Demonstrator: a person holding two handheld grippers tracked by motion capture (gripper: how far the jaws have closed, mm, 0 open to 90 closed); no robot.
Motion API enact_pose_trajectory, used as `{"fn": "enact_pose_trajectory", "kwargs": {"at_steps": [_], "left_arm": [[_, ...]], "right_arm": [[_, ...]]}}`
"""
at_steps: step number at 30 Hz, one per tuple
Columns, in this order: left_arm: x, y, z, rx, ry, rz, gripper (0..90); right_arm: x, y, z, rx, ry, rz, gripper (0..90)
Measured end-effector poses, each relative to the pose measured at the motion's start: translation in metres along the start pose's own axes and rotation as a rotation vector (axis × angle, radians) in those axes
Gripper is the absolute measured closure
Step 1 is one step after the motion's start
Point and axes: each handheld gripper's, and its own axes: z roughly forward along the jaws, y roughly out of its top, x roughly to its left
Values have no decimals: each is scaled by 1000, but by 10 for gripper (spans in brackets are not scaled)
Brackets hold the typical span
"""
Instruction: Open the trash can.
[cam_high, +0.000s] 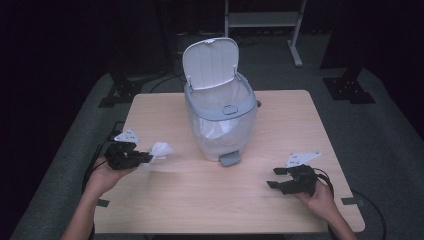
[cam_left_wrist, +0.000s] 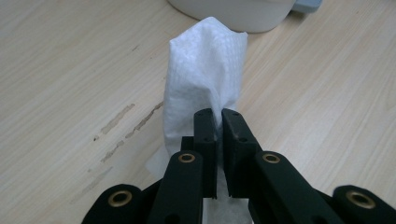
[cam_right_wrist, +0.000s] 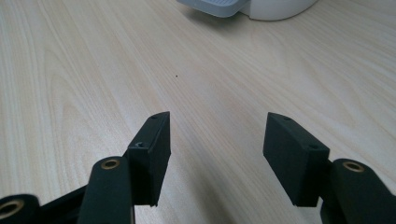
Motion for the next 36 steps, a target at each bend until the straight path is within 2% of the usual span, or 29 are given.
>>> {"fn": "enact_pose_trajectory", "kwargs": {"at_steps": [28, 36], "left_arm": [[3, 41, -46, -19, 9, 43, 846], [2, 56, -54, -20, 0, 60, 844]], "right_arm": [[-3, 0, 2, -5, 1, 6, 374], [-3, 0, 1, -3, -7, 3, 372]]}}
